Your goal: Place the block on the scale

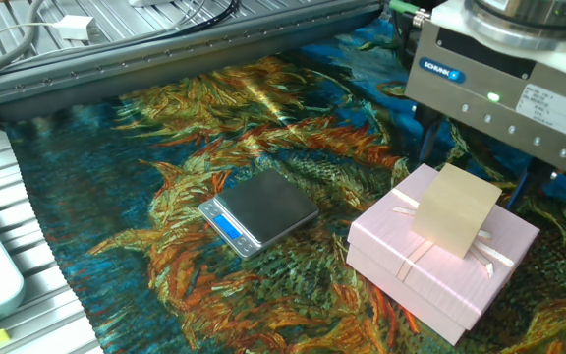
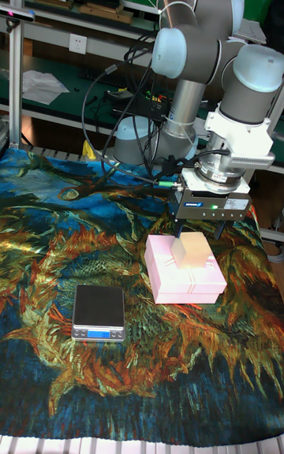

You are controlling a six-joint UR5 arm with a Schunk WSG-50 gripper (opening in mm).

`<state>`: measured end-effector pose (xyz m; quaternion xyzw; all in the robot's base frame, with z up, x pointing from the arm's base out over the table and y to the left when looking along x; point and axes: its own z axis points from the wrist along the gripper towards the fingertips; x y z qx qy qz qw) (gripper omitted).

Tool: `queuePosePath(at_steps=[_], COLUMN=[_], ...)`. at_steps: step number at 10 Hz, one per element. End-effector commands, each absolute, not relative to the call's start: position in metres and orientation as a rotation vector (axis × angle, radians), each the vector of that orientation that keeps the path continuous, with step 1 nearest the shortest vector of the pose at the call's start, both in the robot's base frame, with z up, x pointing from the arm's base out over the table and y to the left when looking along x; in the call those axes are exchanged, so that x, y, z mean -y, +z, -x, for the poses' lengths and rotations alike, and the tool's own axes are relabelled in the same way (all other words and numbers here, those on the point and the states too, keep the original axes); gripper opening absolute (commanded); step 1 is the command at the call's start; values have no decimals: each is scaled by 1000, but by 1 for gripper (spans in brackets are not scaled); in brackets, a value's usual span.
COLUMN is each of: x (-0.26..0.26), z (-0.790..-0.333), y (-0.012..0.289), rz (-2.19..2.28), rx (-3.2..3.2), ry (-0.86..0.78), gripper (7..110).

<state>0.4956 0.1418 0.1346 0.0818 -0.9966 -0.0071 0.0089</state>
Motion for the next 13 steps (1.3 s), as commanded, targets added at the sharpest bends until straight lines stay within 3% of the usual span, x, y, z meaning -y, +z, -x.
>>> queuePosePath(at_steps=[1,13], x=[-141,-146], z=[-496,-496], y=[127,118], rz=[-205,-290], rx=[3119,3151], ry=[-25,-3], gripper=[88,88])
